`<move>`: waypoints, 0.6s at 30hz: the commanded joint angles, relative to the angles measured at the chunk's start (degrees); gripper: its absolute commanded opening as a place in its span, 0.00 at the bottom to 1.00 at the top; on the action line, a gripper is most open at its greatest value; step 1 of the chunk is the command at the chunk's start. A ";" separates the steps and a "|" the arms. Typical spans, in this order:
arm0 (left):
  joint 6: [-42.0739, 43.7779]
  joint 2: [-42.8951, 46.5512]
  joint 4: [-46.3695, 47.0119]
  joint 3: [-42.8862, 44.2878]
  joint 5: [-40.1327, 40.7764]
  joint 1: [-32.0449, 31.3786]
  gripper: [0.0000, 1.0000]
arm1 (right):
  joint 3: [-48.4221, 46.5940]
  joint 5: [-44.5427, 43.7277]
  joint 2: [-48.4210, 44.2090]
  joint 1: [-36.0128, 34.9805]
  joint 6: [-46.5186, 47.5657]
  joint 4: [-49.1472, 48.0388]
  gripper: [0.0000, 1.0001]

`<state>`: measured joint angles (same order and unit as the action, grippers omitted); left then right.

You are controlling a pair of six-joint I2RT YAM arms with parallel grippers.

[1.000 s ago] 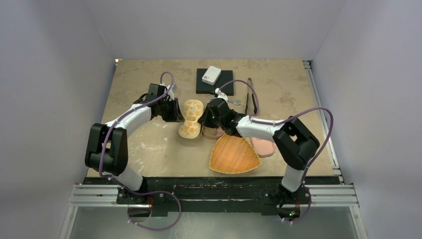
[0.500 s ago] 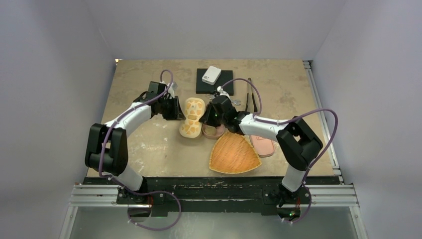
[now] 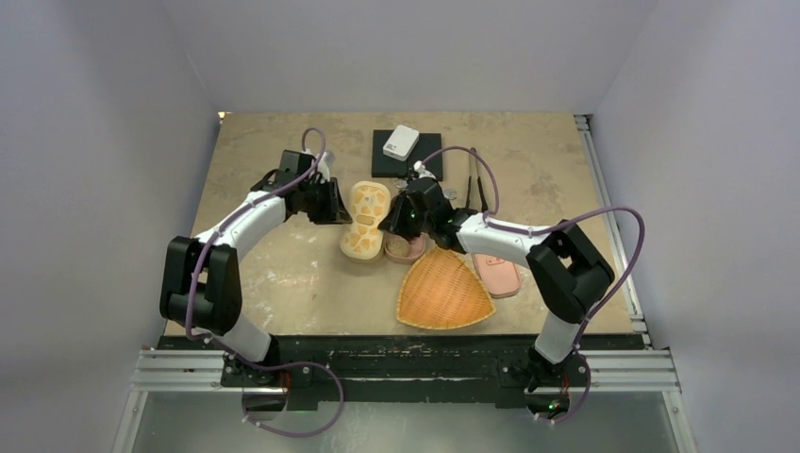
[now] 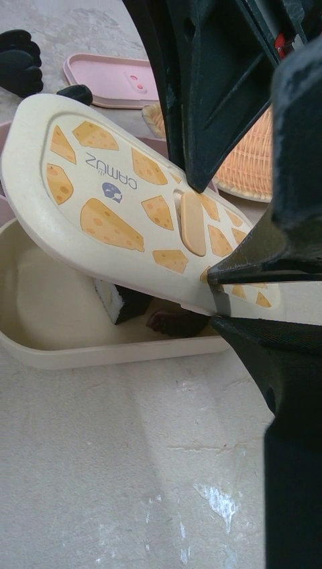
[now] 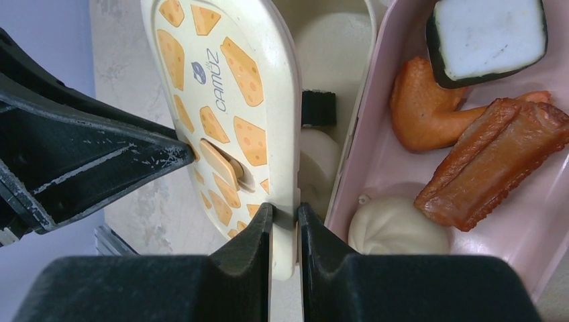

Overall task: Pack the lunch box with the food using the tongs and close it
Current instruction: Close the box lid on the packing box.

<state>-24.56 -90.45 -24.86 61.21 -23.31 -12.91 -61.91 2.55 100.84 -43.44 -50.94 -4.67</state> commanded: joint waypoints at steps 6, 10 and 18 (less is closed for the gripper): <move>-3.38 -0.49 5.56 4.52 -7.80 -2.74 0.21 | -4.00 3.80 -1.88 -0.64 1.28 -3.86 0.15; -2.58 -1.83 5.20 3.99 -7.43 -2.74 0.21 | -3.93 4.35 -0.91 -0.41 1.37 -3.78 0.15; -0.80 -4.23 5.25 3.11 -4.66 -2.78 0.20 | -4.32 4.60 0.86 -0.18 1.43 -3.88 0.14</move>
<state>-24.53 -94.04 -23.57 62.65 -23.29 -13.34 -62.78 2.55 100.57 -42.30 -49.78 -3.90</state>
